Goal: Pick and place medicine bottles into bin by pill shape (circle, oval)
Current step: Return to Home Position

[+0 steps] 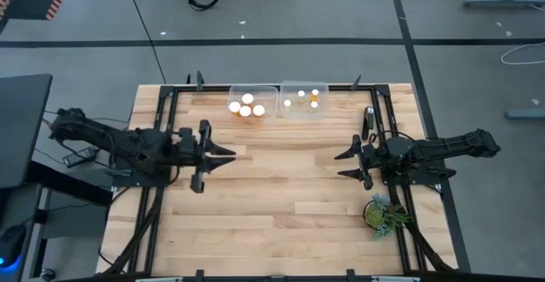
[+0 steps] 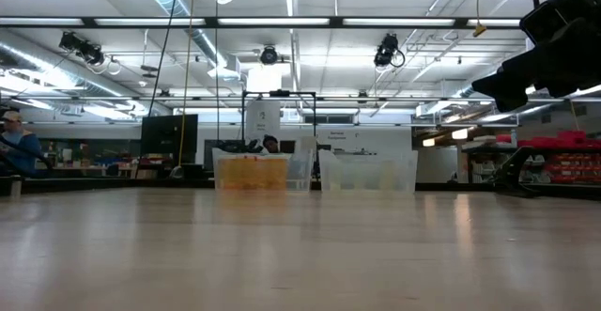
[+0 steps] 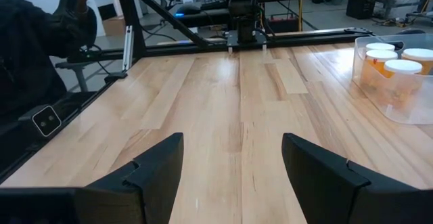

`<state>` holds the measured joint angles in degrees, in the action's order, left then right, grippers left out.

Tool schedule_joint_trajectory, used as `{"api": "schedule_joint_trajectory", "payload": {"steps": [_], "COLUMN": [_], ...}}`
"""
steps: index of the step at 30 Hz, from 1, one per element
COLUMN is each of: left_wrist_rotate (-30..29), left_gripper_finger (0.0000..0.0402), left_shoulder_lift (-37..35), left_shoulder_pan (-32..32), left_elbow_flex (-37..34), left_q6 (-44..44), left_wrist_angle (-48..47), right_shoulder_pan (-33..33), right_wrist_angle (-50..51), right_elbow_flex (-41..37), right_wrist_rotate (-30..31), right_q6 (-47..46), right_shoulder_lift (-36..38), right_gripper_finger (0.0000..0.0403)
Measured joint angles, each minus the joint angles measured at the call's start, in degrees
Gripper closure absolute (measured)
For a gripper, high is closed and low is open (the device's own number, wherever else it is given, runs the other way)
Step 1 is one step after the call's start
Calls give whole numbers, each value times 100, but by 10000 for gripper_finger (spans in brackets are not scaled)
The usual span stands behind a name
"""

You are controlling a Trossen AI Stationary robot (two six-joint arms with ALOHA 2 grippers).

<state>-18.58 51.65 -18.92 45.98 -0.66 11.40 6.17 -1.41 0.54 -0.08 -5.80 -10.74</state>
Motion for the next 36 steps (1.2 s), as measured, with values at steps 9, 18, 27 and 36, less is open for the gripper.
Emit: {"api": "schedule_joint_trajectory", "payload": {"steps": [9,18,27,36], "left_wrist_rotate": [91,772,1225,1637], "left_gripper_finger": [334,334,332,338], "left_shoulder_lift": [-1065,-2514,-2830,-2819], "left_shoulder_pan": [7,107,222,143], "left_elbow_flex": [-1952,-3251,-3901,-4549], "left_q6": [-478,-519,-691,-289], "left_wrist_angle": [1406,1888,2595,3426], "right_shoulder_pan": [-2,-2,-2,0], "right_wrist_angle": [2,2,2,2], "right_elbow_flex": [0,0,0,0], "right_wrist_rotate": [0,2,2,0], "right_q6": [2,0,2,2], "right_shoulder_lift": [0,0,0,0], "right_gripper_finger": [146,146,146,146]}}
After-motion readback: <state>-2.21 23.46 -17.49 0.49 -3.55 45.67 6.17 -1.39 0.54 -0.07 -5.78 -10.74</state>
